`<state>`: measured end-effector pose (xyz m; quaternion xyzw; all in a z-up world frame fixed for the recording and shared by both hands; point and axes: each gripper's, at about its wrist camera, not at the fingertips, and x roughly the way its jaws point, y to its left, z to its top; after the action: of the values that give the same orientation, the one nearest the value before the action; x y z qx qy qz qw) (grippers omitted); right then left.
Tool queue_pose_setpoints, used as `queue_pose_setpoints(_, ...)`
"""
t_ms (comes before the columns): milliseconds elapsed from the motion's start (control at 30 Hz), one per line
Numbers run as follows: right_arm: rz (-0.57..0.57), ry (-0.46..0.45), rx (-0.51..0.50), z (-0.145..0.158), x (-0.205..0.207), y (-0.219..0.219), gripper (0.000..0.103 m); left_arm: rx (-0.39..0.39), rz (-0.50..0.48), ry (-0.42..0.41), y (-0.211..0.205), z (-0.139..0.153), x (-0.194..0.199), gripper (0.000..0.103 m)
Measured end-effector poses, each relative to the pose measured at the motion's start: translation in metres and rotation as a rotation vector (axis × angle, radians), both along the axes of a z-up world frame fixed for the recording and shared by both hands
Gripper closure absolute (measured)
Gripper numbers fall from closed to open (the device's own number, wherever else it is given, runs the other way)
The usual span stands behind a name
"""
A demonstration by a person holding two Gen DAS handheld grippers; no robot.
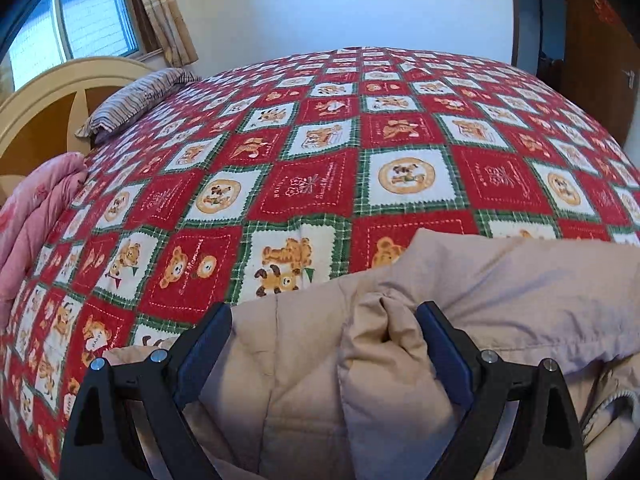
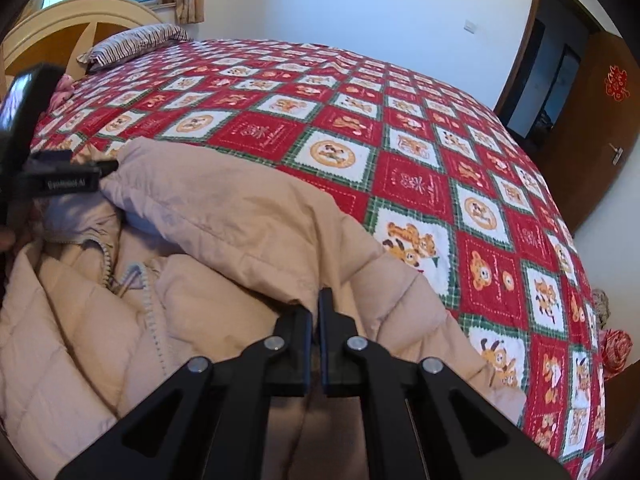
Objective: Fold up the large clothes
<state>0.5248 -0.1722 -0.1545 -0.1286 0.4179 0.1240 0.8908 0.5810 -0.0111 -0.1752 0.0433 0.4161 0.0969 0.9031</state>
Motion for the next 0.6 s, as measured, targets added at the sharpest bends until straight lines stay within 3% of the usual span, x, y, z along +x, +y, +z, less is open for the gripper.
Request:
queue_pose_setpoints(100, -0.056, 0.015, 0.058, 0.016, -0.01, -0.008, 0.095, -0.062, -0.003, -0.018, 0.003, 0.015, -0.001, 0.009)
queue_pose_setpoints(167, -0.107, -0.005, 0.092, 0.033, -0.018, -0.013, 0.083, -0.141, -0.005, -0.076, 0.007, 0.036, -0.004, 0.009)
queue_pose_setpoints(233, -0.154, -0.05, 0.155, 0.052, -0.022, -0.017, 0.06, -0.231, -0.026, -0.134, 0.006, 0.056, -0.005, 0.009)
queue_pose_setpoints(333, -0.22, -0.087, 0.258, 0.07, -0.007, -0.01, 0.061, -0.332, -0.076, -0.137, -0.007, 0.062, 0.001, 0.009)
queue_pose_setpoints(500, -0.235, -0.031, 0.341, 0.047, 0.039, 0.018, 0.062, -0.227, -0.1, 0.007, -0.037, 0.01, 0.018, 0.009)
queue_pose_setpoints(600, -0.24, 0.019, 0.289, 0.013, 0.053, 0.028, 0.062, -0.267, -0.091, 0.023, -0.03, -0.008, 0.019, 0.009)
